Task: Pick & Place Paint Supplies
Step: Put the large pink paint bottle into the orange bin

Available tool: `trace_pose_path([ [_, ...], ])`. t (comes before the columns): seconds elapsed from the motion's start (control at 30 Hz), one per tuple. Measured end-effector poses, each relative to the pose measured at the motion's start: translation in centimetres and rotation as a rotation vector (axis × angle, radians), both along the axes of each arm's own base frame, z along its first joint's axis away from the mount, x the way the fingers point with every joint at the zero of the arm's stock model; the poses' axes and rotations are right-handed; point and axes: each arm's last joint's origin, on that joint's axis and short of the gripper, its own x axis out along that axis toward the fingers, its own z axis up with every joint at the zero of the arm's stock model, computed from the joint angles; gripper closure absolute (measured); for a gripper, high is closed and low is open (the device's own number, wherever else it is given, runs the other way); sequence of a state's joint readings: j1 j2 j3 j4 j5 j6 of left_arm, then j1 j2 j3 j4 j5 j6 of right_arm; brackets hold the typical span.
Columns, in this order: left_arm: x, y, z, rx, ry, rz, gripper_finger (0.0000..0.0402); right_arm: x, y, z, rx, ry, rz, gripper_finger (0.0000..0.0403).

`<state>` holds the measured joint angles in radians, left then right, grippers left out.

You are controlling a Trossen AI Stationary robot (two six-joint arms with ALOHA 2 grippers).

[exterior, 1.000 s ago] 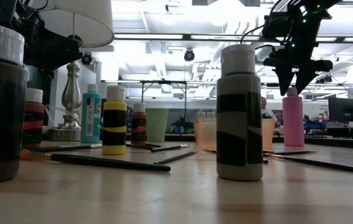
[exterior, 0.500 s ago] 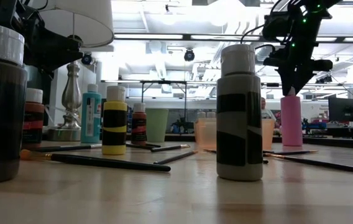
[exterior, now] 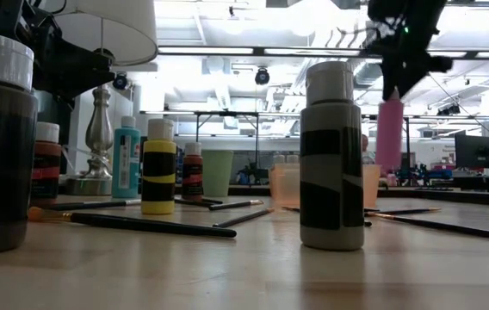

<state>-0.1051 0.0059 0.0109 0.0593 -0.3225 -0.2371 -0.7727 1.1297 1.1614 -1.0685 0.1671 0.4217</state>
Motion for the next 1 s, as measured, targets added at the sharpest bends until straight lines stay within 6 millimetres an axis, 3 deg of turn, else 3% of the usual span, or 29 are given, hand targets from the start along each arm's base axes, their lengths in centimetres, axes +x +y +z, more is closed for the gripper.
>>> trace_pose_path([
  [0.17, 0.0, 0.0, 0.0, 0.0, 0.0, 0.001, 0.0234, 0.9, -0.8, 2.9, -0.041, -0.055, 0.049, 0.0287],
  [0.33, 0.0, 0.0, 0.0, 0.0, 0.001, 0.0, 0.0234, 3.0, -2.7, 3.9, -0.059, -0.043, 0.108, 0.0287],
  [0.47, 0.0, 0.0, 0.0, 0.0, 0.0, 0.001, 0.0234, 5.2, -4.8, 2.8, -0.029, -0.012, 0.15, 0.0287],
  [0.7, 0.0, 0.0, 0.0, 0.0, 0.001, 0.0, 0.0234, 8.6, -8.1, -0.8, 0.007, 0.017, 0.16, 0.0287],
  [1.0, 0.0, 0.0, 0.0, 0.0, 0.0, 0.001, 0.0234, 9.8, -10.9, -3.7, 0.019, 0.036, 0.096, 0.0287],
])
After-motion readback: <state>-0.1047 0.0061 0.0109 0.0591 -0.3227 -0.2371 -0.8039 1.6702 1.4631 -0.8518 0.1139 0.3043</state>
